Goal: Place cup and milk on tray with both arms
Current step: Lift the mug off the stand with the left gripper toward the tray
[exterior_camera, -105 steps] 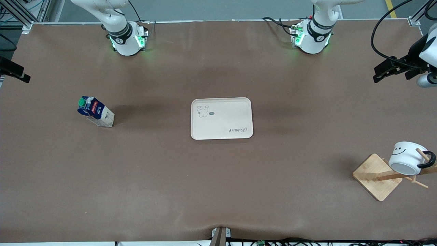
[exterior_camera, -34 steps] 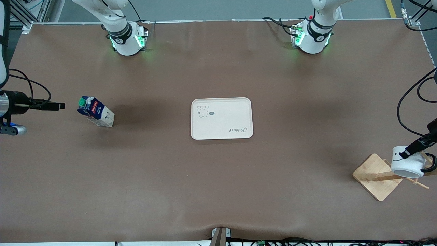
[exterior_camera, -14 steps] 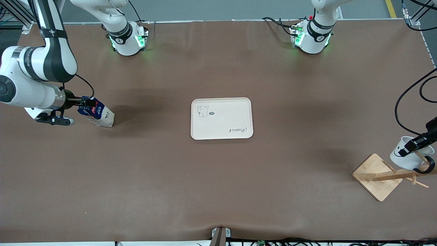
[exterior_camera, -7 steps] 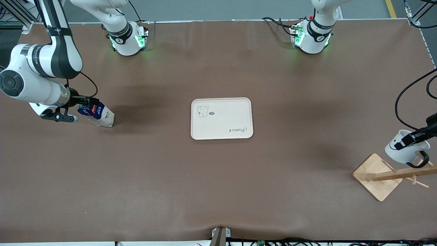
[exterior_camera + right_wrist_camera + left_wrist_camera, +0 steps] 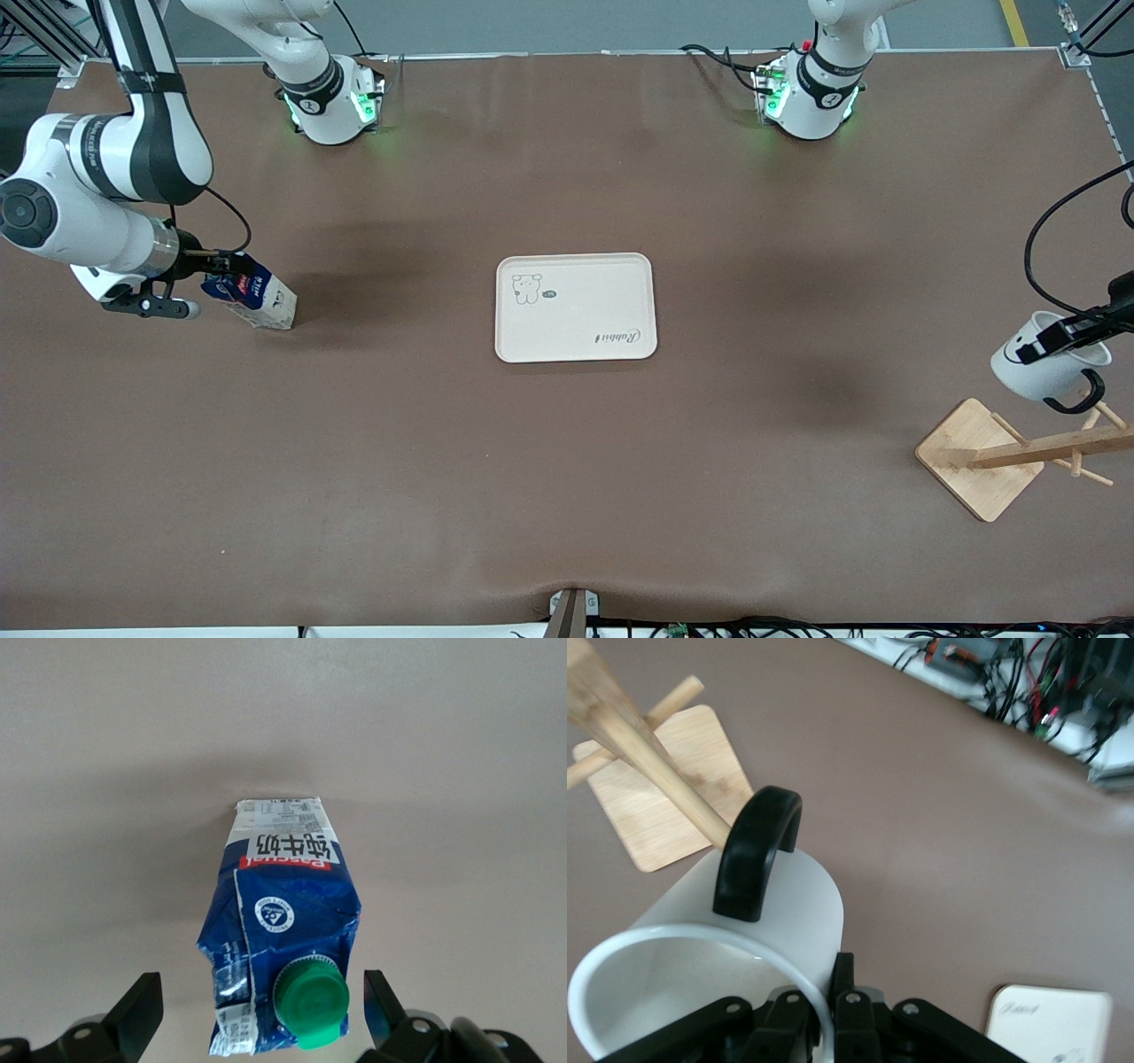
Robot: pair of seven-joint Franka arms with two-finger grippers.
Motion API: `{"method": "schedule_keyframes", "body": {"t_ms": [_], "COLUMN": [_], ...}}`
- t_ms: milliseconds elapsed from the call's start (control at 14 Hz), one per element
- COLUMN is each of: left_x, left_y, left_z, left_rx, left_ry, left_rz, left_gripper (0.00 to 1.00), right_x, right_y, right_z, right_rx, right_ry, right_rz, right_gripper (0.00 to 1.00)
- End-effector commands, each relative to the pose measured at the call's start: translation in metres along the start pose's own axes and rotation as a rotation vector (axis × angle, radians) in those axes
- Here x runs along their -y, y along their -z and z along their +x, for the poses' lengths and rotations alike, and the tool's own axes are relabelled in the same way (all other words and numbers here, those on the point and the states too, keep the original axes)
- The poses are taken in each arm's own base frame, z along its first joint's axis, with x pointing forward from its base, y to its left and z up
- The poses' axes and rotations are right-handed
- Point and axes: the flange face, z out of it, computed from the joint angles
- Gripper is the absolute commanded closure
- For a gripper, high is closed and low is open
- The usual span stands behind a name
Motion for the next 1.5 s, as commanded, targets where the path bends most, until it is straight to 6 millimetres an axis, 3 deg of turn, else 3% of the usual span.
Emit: {"method": "schedule_keyframes", "body": {"t_ms": [0, 357, 429, 571, 714, 786, 1143, 1429], "left_x": [-0.040, -0.098, -0.118, -0.149, -0.188, -0.207, -0.292, -0.337], "left_y": [0.006, -0.023, -0.034, -0.057, -0.089, -0.105, -0.191, -0.234], "left_z": [-0.005, -0.021, -0.027, -0.036, -0.051, -0.059, -0.095, -0.120], "left_rx": [0.027, 0.114, 0.135, 0.175, 0.221, 0.245, 0.346, 0.364], "left_ry": [-0.023, 0.035, 0.061, 0.142, 0.210, 0.238, 0.397, 0.483], "left_rz": [0.091, 0.081, 0.082, 0.094, 0.110, 0.120, 0.179, 0.214], "left_gripper": [1.00, 1.00, 1.00, 1.00, 1.00, 1.00, 1.00, 1.00], "right_x": [-0.012, -0.015, -0.014, -0.019, -0.024, -0.024, -0.023, -0.027], "right_y": [-0.004, -0.030, -0.033, -0.032, -0.035, -0.035, -0.033, -0.007], "right_z": [-0.007, -0.013, -0.013, -0.009, -0.009, -0.009, -0.011, 0.000], "right_rx": [-0.034, -0.061, -0.065, -0.096, -0.091, -0.089, -0.058, -0.112], "right_ry": [0.029, 0.033, 0.032, 0.032, 0.061, 0.063, 0.096, 0.080], "right_rz": [-0.012, -0.007, -0.005, -0.004, -0.003, -0.003, -0.006, -0.006], "right_gripper": [0.00, 0.00, 0.08, 0.33, 0.81, 1.00, 1.00, 1.00]}}
